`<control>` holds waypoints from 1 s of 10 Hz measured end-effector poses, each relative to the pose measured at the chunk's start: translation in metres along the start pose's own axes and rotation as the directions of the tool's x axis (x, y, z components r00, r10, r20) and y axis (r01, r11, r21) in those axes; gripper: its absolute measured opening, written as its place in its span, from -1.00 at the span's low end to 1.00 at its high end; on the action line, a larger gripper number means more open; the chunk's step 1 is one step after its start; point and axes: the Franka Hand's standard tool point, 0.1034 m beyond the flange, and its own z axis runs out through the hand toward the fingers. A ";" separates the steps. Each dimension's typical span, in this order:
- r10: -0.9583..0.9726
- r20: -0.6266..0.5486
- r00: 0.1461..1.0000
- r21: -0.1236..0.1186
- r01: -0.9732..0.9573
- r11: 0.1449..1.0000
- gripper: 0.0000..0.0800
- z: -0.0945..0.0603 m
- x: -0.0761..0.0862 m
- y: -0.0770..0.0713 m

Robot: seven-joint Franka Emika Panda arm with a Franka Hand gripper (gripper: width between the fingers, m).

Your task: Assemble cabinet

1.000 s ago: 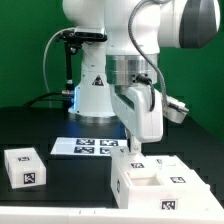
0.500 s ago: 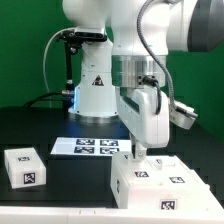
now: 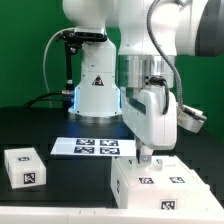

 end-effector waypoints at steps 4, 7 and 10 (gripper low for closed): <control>-0.013 -0.005 1.000 -0.004 0.013 1.000 -0.68 0.000 0.001 0.000; -0.013 -0.005 1.000 -0.004 0.013 1.000 0.23 0.000 0.001 0.000; -0.013 -0.005 1.000 -0.004 0.013 1.000 0.57 0.000 0.001 0.000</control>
Offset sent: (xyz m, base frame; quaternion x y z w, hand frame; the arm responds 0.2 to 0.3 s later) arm 0.0000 0.0000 0.0000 0.0000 0.0000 0.0000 1.0000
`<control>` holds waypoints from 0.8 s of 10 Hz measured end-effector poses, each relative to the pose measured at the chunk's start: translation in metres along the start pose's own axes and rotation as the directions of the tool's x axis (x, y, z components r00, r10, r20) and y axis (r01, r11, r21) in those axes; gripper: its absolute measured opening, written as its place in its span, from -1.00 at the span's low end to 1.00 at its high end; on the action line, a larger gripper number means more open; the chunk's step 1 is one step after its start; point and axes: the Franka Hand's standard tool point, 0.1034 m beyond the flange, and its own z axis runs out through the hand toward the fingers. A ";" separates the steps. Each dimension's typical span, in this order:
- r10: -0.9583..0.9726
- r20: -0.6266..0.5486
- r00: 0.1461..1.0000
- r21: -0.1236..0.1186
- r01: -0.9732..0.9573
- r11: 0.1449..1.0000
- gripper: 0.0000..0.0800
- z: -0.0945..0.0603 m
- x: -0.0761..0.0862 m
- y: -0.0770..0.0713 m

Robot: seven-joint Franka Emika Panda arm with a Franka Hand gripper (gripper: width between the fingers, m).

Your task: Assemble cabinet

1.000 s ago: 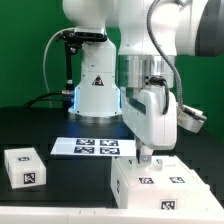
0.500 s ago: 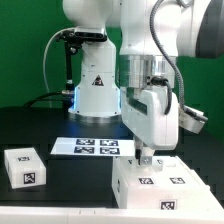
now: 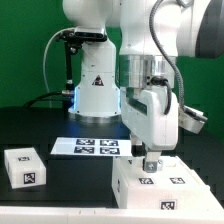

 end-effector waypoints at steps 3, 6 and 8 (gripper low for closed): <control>0.000 0.000 1.000 0.000 0.000 1.000 0.97 0.000 0.000 0.000; 0.000 0.000 1.000 0.000 0.000 1.000 0.99 0.000 0.000 0.000; 0.000 0.000 1.000 0.000 0.000 1.000 0.99 0.000 0.000 0.000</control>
Offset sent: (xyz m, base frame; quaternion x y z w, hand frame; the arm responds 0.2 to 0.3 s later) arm 0.0000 0.0000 0.0000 0.0000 0.0000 0.0000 1.0000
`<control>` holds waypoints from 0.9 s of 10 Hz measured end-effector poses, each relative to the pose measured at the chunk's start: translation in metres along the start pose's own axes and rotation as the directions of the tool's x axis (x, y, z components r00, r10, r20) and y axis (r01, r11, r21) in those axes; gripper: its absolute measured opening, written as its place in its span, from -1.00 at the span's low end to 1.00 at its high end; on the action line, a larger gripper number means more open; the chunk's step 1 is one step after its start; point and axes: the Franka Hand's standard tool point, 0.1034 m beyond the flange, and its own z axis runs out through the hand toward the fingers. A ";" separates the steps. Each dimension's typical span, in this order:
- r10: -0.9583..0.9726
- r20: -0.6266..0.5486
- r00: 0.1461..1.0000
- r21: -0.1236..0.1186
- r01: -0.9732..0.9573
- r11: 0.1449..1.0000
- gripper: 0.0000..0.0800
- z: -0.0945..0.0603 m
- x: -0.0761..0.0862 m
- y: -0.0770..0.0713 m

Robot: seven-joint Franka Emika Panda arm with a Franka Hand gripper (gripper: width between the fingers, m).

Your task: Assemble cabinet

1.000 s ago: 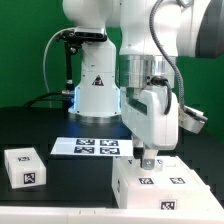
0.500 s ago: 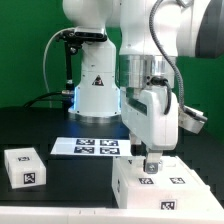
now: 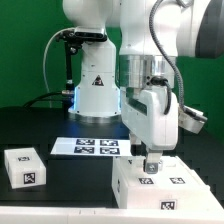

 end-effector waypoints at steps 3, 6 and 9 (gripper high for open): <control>0.000 0.000 1.000 0.000 0.000 1.000 0.99 0.000 0.000 0.000; -0.007 0.021 1.000 0.011 0.006 1.000 0.99 -0.014 -0.002 0.009; -0.043 0.035 0.998 0.003 0.043 0.999 0.99 -0.024 -0.016 0.022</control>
Offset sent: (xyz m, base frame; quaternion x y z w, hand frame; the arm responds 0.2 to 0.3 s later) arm 0.0000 0.0000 0.0000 0.0000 0.0000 0.0000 1.0000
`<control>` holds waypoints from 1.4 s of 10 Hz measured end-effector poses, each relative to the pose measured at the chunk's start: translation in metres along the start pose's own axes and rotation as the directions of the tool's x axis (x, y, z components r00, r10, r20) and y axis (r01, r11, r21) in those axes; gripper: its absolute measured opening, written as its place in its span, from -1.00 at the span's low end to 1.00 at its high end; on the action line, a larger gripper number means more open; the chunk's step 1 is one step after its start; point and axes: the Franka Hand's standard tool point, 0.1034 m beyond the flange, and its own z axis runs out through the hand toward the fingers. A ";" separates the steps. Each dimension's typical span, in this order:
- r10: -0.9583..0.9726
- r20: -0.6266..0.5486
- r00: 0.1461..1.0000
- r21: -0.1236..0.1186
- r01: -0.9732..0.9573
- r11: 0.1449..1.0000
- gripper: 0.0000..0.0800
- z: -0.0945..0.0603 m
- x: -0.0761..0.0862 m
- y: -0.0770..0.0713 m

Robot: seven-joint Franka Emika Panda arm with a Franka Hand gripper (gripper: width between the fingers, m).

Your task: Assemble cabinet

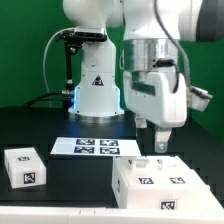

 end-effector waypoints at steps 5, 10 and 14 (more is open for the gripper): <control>-0.551 -0.028 0.834 0.000 0.552 0.834 0.99 -0.003 -0.016 0.009; -0.854 -0.059 0.517 -0.015 0.855 0.519 0.99 -0.005 -0.027 0.027; -0.977 -0.034 0.209 -0.021 0.978 0.210 0.99 0.014 0.003 0.050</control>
Offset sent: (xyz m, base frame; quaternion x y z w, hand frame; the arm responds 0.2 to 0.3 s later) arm -0.0199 0.0213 0.0051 0.0039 0.0093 -0.4212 0.9069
